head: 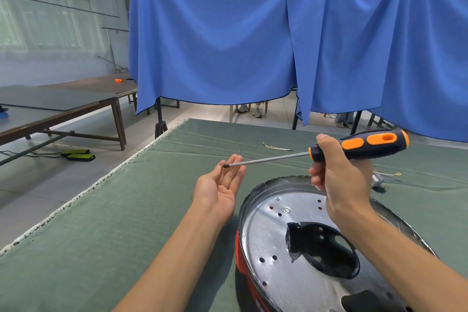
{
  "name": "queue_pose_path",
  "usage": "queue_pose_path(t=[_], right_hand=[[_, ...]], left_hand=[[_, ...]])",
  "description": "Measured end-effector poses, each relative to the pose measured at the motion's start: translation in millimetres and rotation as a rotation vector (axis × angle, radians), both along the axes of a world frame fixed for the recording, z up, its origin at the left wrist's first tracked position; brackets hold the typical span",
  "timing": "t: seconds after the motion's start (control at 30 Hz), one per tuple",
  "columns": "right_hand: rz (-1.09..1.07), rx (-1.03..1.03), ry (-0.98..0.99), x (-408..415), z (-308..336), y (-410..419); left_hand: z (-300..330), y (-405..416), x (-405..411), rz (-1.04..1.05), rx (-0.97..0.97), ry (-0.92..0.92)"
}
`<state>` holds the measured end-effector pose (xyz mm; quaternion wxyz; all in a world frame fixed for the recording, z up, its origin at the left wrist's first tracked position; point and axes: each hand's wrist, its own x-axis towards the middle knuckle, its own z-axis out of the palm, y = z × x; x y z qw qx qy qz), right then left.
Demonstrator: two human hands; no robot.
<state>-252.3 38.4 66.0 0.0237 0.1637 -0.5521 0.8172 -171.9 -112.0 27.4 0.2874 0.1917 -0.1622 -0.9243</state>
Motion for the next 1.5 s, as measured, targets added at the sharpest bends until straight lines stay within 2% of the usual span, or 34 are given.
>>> queue_pose_path(t=[0.2, 0.5, 0.7, 0.83, 0.9, 1.07, 1.17, 1.2, 1.27, 1.33, 1.37, 1.5], right_hand=[[-0.004, 0.040, 0.058, 2, -4, 0], [0.051, 0.097, 0.289, 18, -3, 1], [0.084, 0.148, 0.355, 17, -2, 1], [0.050, 0.170, 0.338, 12, 0, -2], [0.035, 0.136, 0.311, 11, 2, -1], [-0.008, 0.134, 0.234, 4, 7, 9], [-0.019, 0.154, 0.197, 1, 12, 17], [-0.017, 0.154, 0.185, 1, 13, 19], [-0.022, 0.160, 0.180, 2, 16, 23], [-0.036, 0.169, 0.185, 4, 18, 27], [-0.041, 0.180, 0.187, 6, 18, 29], [-0.023, 0.166, 0.184, 14, 20, 38]], left_hand=[[0, 1, 0, 0.013, 0.001, -0.016], [3, 1, 1, 0.033, 0.034, -0.013], [3, 1, 3, -0.007, 0.062, -0.007], [6, 5, 6, -0.089, -0.006, -0.038], [14, 6, 9, -0.121, -0.114, -0.078], [19, 19, 22, -0.027, -0.487, -0.353], [17, 28, 43, -0.001, -0.819, -0.605], [16, 31, 52, -0.039, -0.967, -0.691], [18, 37, 69, -0.270, -1.243, -0.851], [25, 47, 79, -0.561, -1.429, -1.010], [27, 52, 81, -0.626, -1.488, -1.064], [29, 62, 72, -0.584, -1.610, -1.137]])
